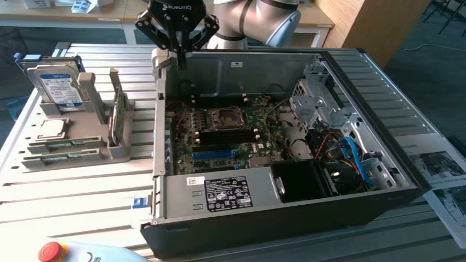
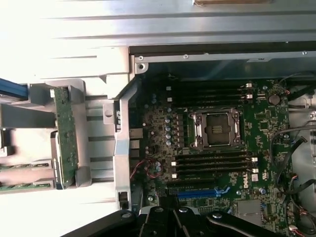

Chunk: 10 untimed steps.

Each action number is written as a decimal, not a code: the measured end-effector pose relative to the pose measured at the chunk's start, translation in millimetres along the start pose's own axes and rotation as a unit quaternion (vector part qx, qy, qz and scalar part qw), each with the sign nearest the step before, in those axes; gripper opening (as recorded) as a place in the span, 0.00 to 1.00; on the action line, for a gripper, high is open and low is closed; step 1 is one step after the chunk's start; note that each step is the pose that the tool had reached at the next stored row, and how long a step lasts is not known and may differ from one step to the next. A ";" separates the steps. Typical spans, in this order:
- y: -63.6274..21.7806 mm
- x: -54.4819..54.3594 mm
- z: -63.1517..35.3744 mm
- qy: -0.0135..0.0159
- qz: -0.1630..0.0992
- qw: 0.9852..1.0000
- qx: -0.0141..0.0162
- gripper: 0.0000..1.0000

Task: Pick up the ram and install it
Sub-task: 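Reach for the ram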

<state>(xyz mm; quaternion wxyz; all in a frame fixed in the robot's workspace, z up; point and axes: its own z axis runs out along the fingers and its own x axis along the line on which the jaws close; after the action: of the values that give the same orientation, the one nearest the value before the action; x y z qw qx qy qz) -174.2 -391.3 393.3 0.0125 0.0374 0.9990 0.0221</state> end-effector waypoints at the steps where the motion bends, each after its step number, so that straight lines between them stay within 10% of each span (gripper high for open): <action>1: 0.3 2.2 0.0 0.000 0.000 1.000 0.000 0.10; 10: 2.9 21.9 -0.4 0.000 0.000 1.000 0.000 0.10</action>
<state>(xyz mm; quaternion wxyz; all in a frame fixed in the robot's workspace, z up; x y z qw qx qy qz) -195.8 -386.8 393.3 0.0124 0.0374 0.9990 0.0221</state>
